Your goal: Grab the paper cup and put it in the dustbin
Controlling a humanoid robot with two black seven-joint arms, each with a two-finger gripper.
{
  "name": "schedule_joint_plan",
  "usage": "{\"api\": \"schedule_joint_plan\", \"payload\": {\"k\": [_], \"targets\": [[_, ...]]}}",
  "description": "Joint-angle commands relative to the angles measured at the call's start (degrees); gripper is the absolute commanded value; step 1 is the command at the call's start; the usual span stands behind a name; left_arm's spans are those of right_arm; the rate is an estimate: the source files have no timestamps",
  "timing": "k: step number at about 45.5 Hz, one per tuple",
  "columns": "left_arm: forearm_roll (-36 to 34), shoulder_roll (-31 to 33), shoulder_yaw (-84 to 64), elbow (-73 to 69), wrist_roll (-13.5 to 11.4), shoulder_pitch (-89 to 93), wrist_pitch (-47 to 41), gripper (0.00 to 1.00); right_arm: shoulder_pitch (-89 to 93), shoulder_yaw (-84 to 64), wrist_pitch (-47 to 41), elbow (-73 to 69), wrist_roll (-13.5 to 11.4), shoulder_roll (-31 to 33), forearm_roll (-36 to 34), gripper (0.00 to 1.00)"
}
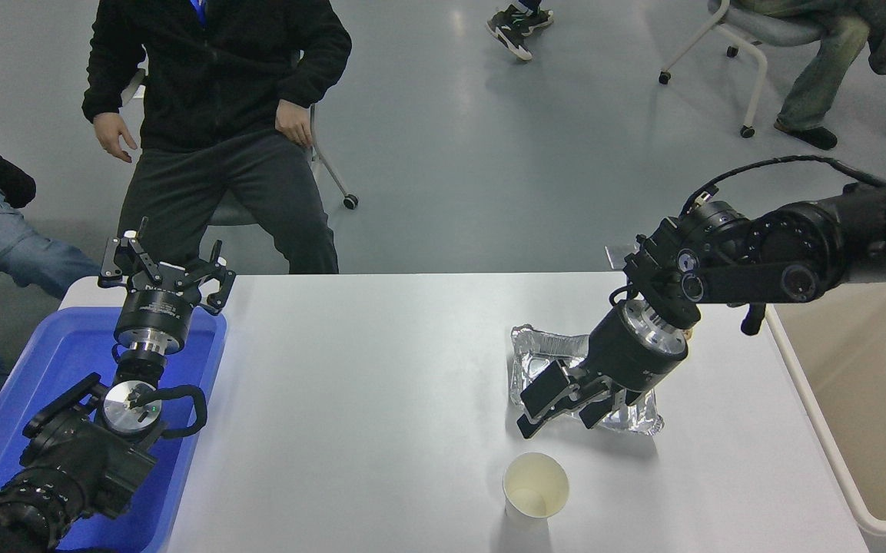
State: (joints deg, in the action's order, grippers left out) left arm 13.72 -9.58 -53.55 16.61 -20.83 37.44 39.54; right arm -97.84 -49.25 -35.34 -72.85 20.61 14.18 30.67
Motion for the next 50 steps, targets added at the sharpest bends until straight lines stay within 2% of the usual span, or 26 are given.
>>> {"api": "schedule_joint_plan", "payload": {"k": [1,10,29,39,47,50], "targets": [[-0.01,0.00,-0.07,0.00,0.00,0.00,0.01,0.99,2.57,-0.23,2.73,0.07,-0.65,0.50,0.09,0.98],[-0.01,0.00,0.02,0.00,0.00,0.00,0.01,0.99,7.75,-0.05,6.14,0.34,-3.99,0.41,0.79,0.95],[-0.01,0.00,0.02,0.00,0.00,0.00,0.01,0.99,13.29,0.74,10.19,0.34,-4.52,-0.73,0.53,0.96],[-0.01,0.00,0.02,0.00,0.00,0.00,0.01,0.99,15.84,1.09,16.52,0.34,-6.54,-1.61,0.44,0.95],[-0.01,0.00,0.02,0.00,0.00,0.00,0.01,0.99,16.28,0.83,18.81,0.34,-8.30,-1.53,0.70,0.89],[-0.01,0.00,0.02,0.00,0.00,0.00,-0.08,0.99,16.28,0.56,18.81,0.25,-8.74,-1.44,0.71,0.83]]}}
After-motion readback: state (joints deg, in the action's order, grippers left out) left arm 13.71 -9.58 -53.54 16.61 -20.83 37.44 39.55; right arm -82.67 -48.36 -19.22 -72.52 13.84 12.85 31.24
